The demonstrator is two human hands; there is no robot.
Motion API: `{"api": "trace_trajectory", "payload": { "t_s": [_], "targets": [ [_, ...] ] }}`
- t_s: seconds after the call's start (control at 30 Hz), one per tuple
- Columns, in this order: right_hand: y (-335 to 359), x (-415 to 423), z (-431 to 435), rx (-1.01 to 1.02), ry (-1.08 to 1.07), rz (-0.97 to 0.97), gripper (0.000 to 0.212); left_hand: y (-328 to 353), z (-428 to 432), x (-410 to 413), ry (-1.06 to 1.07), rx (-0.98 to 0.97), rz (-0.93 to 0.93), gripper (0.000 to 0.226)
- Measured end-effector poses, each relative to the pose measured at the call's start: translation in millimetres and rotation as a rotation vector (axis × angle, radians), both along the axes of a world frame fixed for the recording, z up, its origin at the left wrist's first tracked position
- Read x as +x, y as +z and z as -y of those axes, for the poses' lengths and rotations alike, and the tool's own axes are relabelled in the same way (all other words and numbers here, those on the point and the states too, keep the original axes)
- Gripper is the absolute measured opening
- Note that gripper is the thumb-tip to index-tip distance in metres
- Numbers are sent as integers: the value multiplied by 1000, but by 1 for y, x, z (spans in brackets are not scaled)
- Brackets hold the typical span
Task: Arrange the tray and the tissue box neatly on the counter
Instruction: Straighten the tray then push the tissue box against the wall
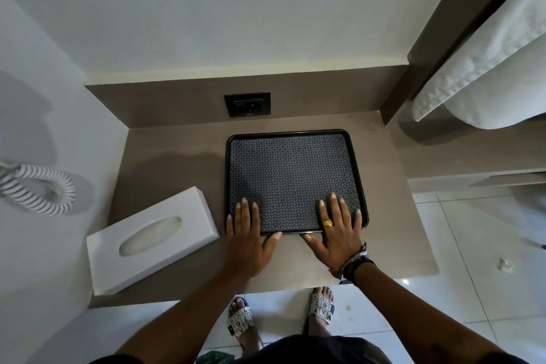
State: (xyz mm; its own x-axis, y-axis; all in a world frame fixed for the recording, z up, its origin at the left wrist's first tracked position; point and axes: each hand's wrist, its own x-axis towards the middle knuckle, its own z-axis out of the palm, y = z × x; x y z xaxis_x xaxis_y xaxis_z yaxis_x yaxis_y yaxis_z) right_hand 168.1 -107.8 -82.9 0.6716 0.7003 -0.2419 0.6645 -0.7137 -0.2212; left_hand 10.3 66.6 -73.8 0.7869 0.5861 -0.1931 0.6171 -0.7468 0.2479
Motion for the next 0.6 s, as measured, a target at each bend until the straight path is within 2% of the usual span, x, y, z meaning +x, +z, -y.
{"api": "trace_trajectory", "payload": {
  "t_s": [0.6],
  "targets": [
    [2, 44, -53, 42, -17, 20, 85, -5, -48, 40, 42, 5, 5, 89]
  ]
}}
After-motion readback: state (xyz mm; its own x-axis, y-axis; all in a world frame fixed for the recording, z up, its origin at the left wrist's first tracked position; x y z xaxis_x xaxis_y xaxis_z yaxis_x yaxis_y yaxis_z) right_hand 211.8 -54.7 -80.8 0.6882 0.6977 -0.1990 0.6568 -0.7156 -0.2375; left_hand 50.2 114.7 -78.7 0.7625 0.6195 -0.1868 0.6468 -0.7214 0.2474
